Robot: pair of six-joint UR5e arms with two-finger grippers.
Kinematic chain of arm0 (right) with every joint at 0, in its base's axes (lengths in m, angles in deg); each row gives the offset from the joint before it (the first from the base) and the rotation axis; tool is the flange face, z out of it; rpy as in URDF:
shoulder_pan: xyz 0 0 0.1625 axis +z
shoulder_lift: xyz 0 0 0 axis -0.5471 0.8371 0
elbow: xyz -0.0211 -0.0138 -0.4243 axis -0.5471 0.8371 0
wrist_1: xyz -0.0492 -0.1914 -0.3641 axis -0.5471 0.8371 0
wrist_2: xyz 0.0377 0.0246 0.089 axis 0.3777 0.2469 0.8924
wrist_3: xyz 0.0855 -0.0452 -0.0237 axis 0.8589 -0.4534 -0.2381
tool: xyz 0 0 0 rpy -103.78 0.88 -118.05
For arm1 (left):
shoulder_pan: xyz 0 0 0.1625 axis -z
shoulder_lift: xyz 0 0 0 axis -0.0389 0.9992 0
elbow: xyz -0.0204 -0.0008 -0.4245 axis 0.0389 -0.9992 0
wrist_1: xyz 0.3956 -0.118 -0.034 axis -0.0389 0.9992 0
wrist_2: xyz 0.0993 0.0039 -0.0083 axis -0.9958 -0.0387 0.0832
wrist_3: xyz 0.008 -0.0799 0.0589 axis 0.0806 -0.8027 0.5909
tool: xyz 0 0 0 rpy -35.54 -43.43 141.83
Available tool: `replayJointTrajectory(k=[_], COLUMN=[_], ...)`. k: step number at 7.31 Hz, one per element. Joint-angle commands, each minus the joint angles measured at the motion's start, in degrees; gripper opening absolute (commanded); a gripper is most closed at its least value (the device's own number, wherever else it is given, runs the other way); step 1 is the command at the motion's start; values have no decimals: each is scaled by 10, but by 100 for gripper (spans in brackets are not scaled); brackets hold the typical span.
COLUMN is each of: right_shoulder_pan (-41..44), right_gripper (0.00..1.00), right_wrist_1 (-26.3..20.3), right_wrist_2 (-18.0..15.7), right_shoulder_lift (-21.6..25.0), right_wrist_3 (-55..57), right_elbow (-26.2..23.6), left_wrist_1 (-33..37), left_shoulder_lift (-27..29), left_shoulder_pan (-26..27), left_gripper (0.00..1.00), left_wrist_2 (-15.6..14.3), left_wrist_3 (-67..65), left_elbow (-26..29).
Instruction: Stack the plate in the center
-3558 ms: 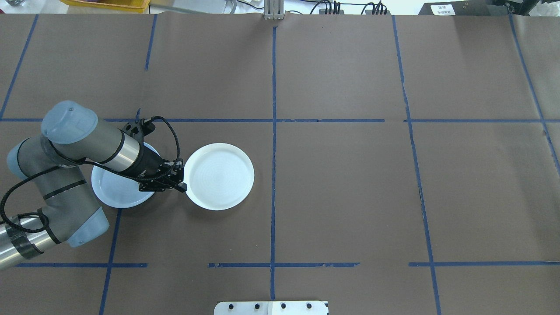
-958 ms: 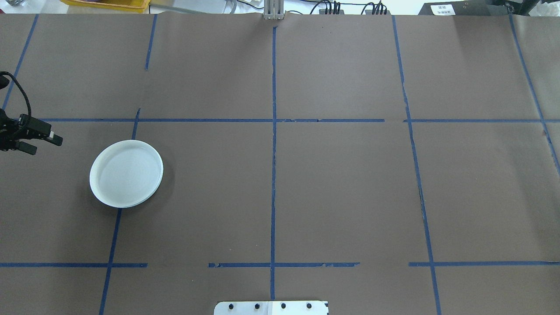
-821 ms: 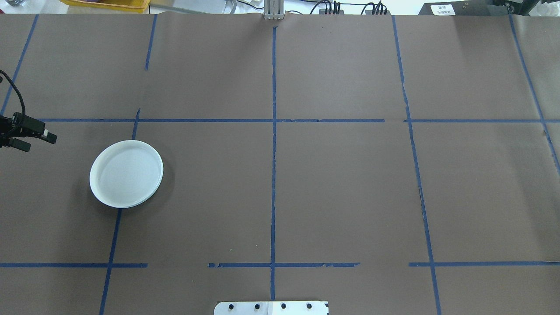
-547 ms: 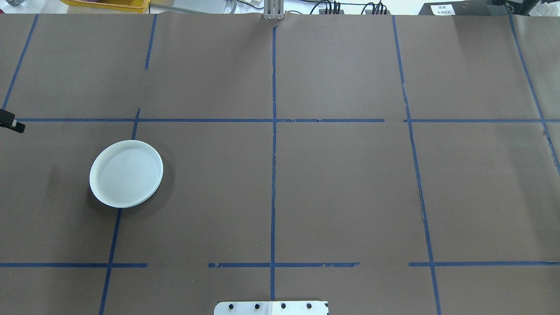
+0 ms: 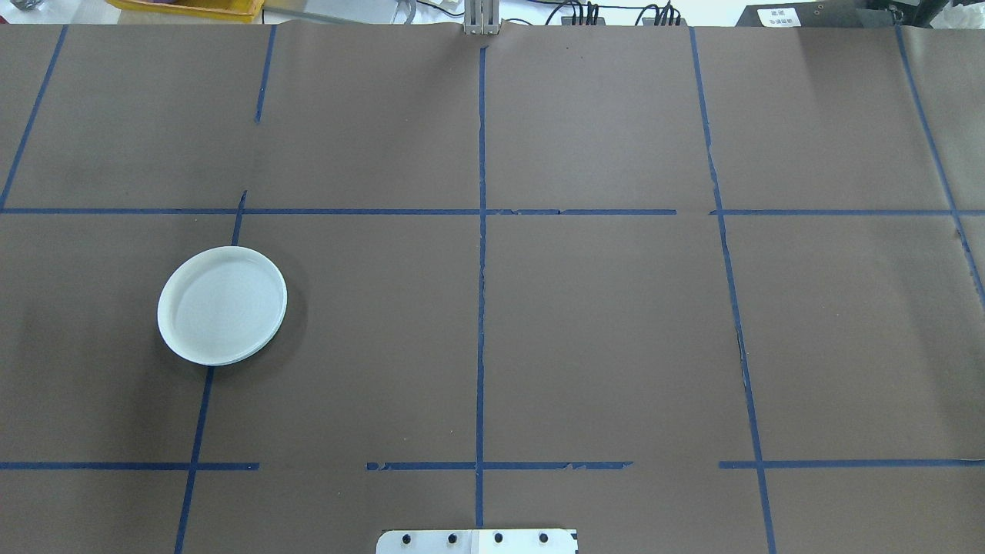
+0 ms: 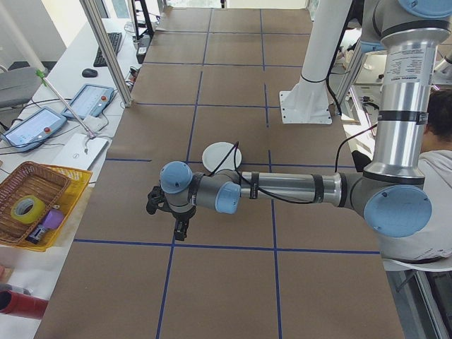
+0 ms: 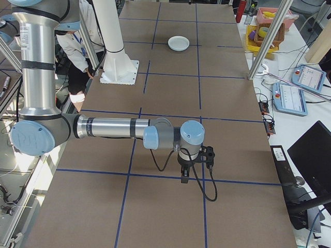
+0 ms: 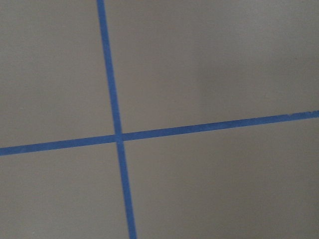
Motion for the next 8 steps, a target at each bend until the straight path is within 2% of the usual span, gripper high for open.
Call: replayJointTrajectory(k=[1, 3, 8], right_shoulder_pan=[0, 0, 0], right_gripper=[100, 100, 100], right_wrist_1=[0, 0, 0], right_wrist_2=[-1, 0, 0], right_shoulder_lift=[0, 0, 0], right_wrist_3=[0, 0, 1], right_elbow=[0, -1, 0], left_wrist_1=[-32, -27, -28], left_shoulder_lift=[-15, -58, -60], left_shoulder_pan=[32, 32, 41], left_gripper=[100, 100, 100], left_wrist_2=[4, -13, -18], left_wrist_3=[51, 53, 48], left_elbow=[-4, -23, -27])
